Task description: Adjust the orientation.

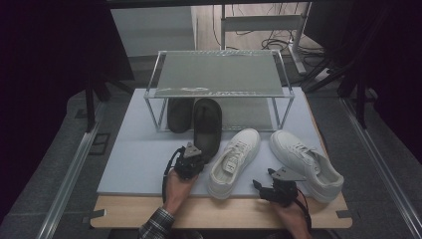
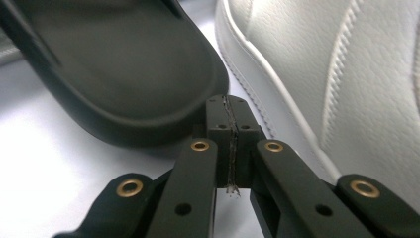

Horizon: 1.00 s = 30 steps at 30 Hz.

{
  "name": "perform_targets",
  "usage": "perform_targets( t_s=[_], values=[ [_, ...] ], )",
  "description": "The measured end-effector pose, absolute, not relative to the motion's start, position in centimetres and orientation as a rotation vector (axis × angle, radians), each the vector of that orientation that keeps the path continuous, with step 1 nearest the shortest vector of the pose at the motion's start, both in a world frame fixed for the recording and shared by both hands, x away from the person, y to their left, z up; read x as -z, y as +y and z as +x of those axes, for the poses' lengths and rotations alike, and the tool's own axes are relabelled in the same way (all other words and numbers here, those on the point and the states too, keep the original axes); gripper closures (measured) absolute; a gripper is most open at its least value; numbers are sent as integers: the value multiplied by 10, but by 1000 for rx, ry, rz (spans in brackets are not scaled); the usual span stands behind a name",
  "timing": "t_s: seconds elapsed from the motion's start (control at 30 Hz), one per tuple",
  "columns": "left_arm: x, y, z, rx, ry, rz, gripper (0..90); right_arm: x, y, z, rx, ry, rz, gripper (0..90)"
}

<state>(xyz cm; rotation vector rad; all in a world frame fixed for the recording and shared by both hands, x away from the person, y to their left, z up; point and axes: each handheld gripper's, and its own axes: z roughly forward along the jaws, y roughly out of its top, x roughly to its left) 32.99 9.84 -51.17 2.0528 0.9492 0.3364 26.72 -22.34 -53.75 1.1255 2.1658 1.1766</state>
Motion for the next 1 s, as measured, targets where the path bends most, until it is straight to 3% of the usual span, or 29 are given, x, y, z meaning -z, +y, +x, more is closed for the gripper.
perform_targets(
  t_s=[1.0],
  values=[
    [511,94,372,-389,1034,2017,894,537,-224,267,-1179,2166,1125,270]
  ],
)
